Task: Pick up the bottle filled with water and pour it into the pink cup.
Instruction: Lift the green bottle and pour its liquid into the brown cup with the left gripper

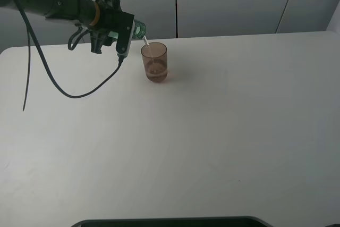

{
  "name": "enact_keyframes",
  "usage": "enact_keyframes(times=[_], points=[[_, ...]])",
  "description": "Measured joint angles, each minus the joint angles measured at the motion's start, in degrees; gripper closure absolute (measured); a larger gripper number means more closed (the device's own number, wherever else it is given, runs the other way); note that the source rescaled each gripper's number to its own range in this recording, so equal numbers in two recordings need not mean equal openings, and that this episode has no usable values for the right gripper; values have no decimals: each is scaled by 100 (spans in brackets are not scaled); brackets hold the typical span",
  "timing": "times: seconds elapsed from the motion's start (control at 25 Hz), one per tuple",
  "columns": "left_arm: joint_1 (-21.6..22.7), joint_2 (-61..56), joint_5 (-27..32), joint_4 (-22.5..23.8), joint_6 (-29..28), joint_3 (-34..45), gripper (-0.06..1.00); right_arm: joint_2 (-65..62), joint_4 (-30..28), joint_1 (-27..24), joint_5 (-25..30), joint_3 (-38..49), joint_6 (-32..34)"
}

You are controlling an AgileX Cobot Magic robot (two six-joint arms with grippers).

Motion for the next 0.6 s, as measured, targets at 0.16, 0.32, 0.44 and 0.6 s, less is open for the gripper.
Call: enact_keyframes(times=[0.16,0.32,0.44,0.6], points=[[-13,0,14,21,0,0,94,0,0,0,0,0,0],[-13,0,25,61,0,0,94,0,0,0,0,0,0],[-13,0,47,98,0,0,94,0,0,0,0,0,0],[-13,0,61,132,0,0,94,0,0,0,0,0,0]])
